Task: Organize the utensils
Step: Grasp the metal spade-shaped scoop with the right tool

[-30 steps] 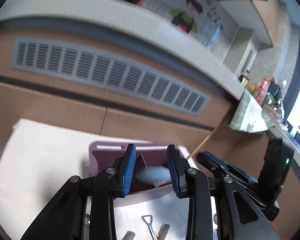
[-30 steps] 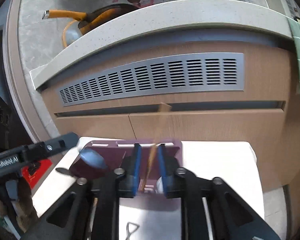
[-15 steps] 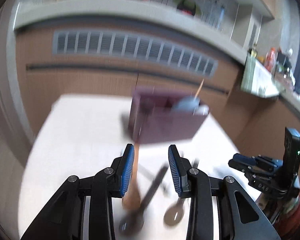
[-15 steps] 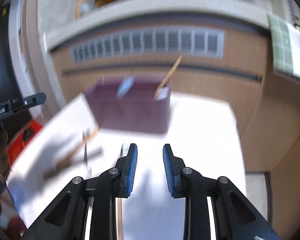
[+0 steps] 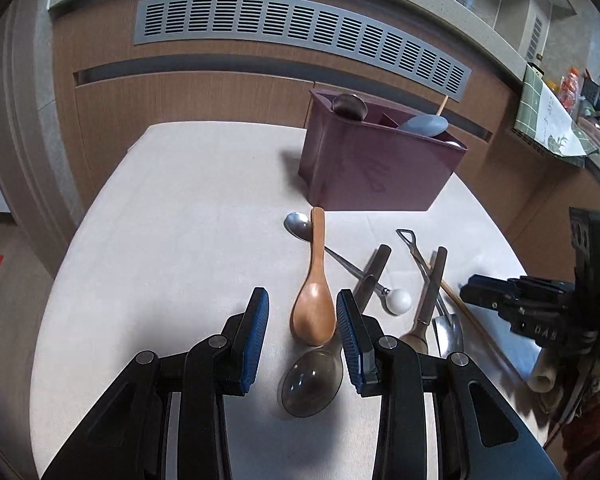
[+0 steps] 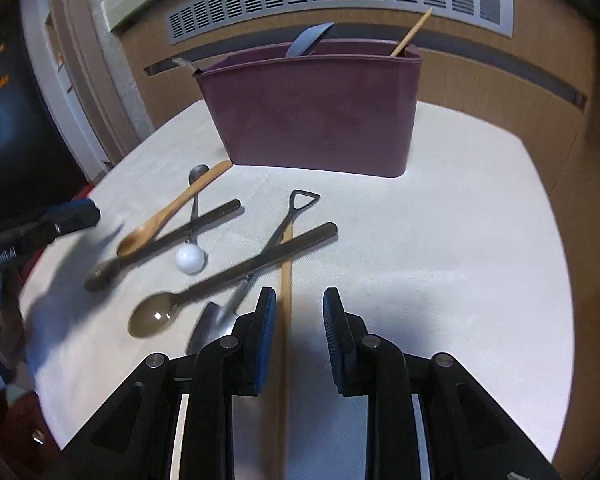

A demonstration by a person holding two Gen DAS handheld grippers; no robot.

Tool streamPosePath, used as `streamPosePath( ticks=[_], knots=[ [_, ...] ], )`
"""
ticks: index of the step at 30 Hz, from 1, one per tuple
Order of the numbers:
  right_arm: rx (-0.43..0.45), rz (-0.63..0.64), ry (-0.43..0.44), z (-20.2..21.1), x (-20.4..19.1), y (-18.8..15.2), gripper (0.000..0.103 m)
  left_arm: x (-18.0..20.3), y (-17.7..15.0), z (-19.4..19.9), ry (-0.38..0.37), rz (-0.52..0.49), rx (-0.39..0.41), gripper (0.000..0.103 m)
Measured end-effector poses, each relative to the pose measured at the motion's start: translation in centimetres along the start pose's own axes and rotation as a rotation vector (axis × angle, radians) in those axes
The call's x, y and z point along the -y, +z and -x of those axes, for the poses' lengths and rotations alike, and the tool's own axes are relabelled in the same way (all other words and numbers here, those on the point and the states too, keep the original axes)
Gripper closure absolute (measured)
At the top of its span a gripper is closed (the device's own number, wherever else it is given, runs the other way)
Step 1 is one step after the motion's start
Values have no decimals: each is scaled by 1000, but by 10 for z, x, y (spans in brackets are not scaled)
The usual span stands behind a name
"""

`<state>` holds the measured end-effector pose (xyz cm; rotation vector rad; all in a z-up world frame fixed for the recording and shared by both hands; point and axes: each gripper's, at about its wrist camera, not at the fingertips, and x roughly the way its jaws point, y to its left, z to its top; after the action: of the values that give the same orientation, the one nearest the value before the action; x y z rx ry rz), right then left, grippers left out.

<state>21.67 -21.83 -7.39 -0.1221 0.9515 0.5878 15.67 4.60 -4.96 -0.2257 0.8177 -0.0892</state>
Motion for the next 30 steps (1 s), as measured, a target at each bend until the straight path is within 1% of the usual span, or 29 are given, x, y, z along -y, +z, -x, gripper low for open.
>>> streamPosePath(
  ticks=[2,4,6,9,12,14,19,20,21,22,23,26,30],
  knots=[
    [-10,-76,60,-2,5,3,80,-1,-1,-1,-3,2,-8,67],
    [-27,-135,100,-5,9,3,79,-1,-2,-4,-4,6,-16,67],
    [-38,-160,127,-8,7,3,79,-2,-3,-7,-7,11,-24,67],
    [-39,-169,105,-13,3,6,79,-3,-4,-10,-9,22,-35,67],
    [-43,-216,90,-24,4,17,79,-4,-5,-10,-15,27,-36,67],
    [-48,-225,68,-33,2,25,79,-5,-5,-10,-18,28,-38,67],
    [-31,-174,22,-49,-10,40,78,-6,-6,-10,-29,36,-42,67],
    [-29,-161,14,-50,-11,42,80,-6,-6,-10,-33,33,-41,67],
    [-25,-152,9,-50,-11,43,85,-6,-6,-10,-37,31,-40,67],
    [-15,-141,8,-49,-12,44,96,-6,-6,-9,-42,27,-38,67],
    [-1,-127,7,-46,-12,44,100,-5,-7,-9,-47,24,-37,67],
    [38,-123,18,-31,-4,42,102,-4,-7,-10,-64,16,-43,67],
    [77,-158,22,-9,16,36,103,2,-11,-13,-116,-27,-79,67]
  ],
)
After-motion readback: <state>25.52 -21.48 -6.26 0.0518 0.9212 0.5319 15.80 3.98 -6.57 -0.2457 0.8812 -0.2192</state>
